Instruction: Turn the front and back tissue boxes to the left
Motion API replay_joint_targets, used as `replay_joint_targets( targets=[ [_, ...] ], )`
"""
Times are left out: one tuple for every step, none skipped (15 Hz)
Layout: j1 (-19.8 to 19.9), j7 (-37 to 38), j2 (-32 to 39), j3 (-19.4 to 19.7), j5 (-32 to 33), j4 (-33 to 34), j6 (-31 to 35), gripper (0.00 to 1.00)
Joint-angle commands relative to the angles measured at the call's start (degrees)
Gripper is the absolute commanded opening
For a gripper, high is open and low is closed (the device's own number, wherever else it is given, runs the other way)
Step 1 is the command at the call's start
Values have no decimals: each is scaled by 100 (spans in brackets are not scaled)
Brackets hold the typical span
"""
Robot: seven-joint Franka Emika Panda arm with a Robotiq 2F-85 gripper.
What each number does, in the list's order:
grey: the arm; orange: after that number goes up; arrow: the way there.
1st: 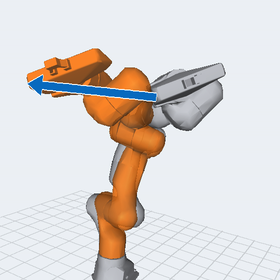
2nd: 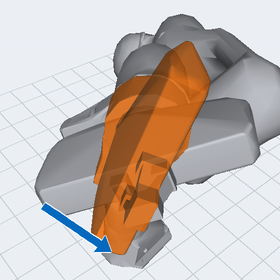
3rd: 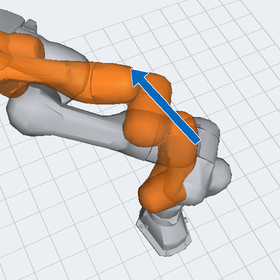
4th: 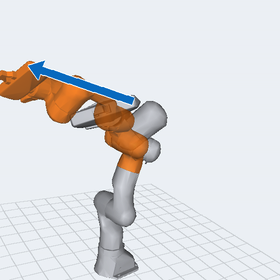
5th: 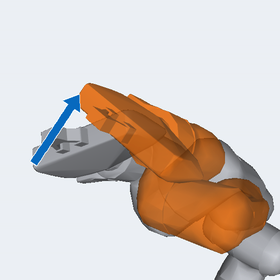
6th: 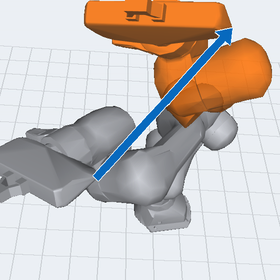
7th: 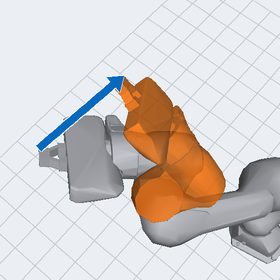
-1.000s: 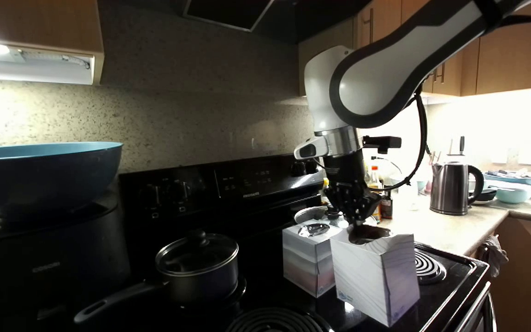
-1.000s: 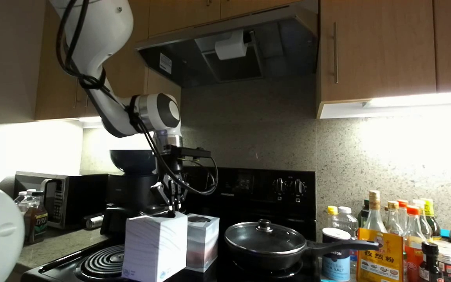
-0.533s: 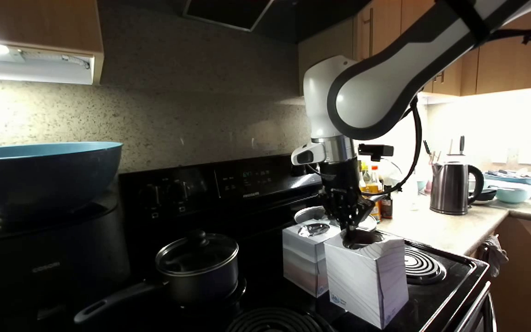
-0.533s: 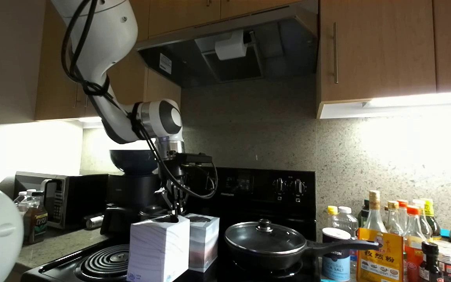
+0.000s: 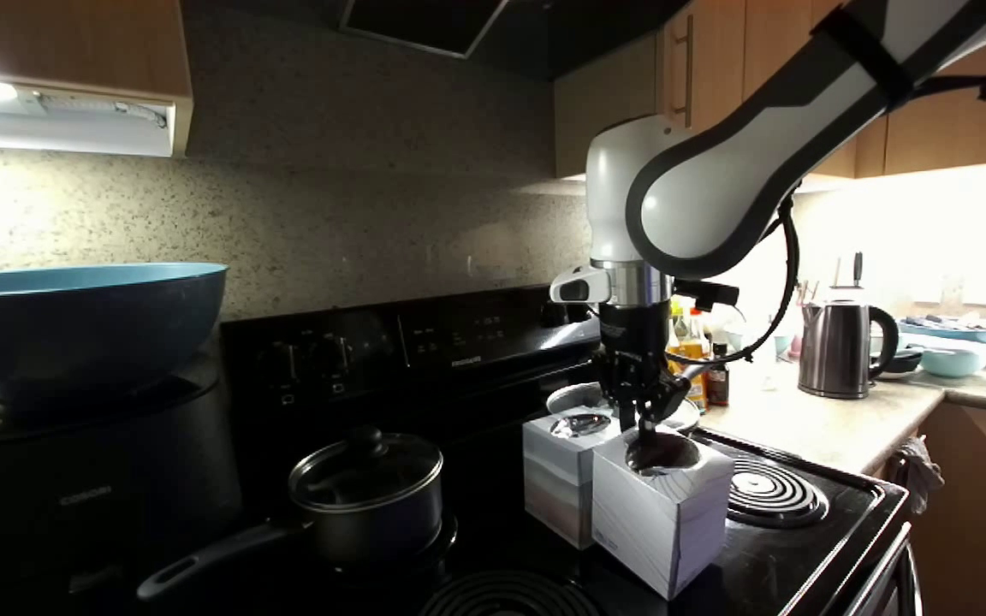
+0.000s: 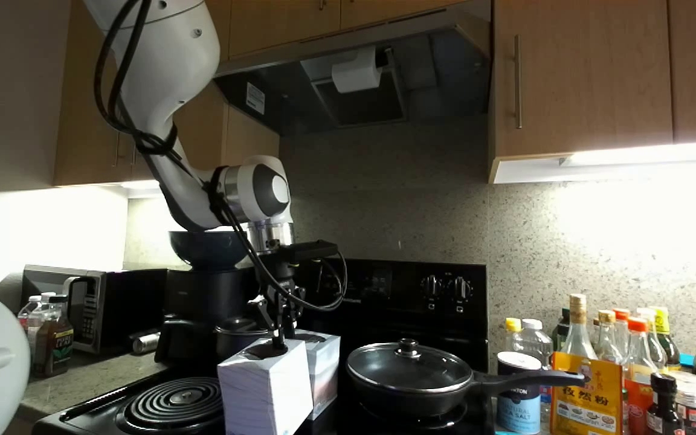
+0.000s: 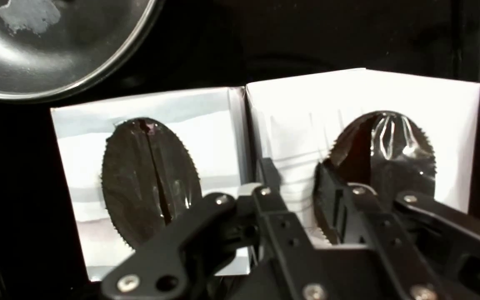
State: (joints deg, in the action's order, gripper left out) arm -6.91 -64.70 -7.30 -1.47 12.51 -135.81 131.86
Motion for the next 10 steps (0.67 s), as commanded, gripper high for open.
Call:
replay_joint_targets(
  targets=[
    [69, 34, -24, -11, -124, -76, 141, 62],
    [66, 16, -27, -5, -152, -65, 107, 68],
    [63, 6, -35, -3, -177, -61, 84, 75],
    [62, -5, -44, -1, -195, -58, 70, 81],
    [60, -3, -72, -2, -205, -64, 73, 88],
    [52, -19, -110, -4, -228, -70, 65, 94],
    [32, -63, -184, -12, -279, -76, 13, 99],
    [14, -81, -257, -20, -337, -84, -40, 100],
    [-8, -46, -380, -37, -399, -100, -116, 100],
    [-31, -67, -478, -43, -486, -111, -187, 100]
  ],
)
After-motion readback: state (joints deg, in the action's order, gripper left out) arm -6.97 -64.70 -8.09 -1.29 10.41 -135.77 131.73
